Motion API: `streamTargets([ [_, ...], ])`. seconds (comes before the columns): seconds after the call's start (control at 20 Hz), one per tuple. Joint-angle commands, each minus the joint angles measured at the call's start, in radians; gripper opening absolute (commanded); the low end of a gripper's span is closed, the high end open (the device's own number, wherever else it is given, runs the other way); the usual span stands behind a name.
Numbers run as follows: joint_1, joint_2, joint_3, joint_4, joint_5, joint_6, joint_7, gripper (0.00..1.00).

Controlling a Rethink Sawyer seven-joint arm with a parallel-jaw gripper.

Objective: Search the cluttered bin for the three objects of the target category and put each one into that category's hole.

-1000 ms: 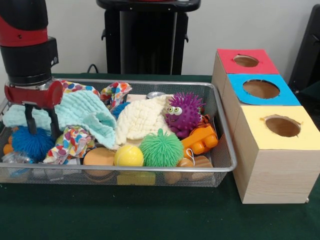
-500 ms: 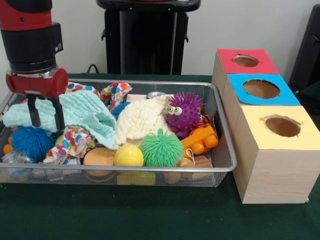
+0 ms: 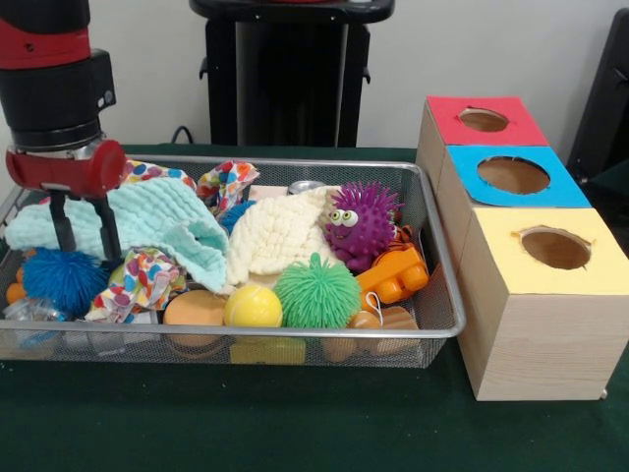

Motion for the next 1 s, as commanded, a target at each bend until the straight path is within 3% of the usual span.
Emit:
streamTargets([
  [0.05, -0.015, 0.073, 0.039, -0.011, 0.027, 0.084, 0.058, 1.0],
  [0.4, -0.013, 0.067, 0.04, -0.019, 0.035, 0.112, 0.06, 1.0],
  [0.65, 0.018, 0.028, -0.01, -0.056, 0.017, 0.181, 0.062, 1.0],
  [1.0, 0.018, 0.027, -0.014, -0.124, -0.004, 0.241, 0.026, 1.0],
])
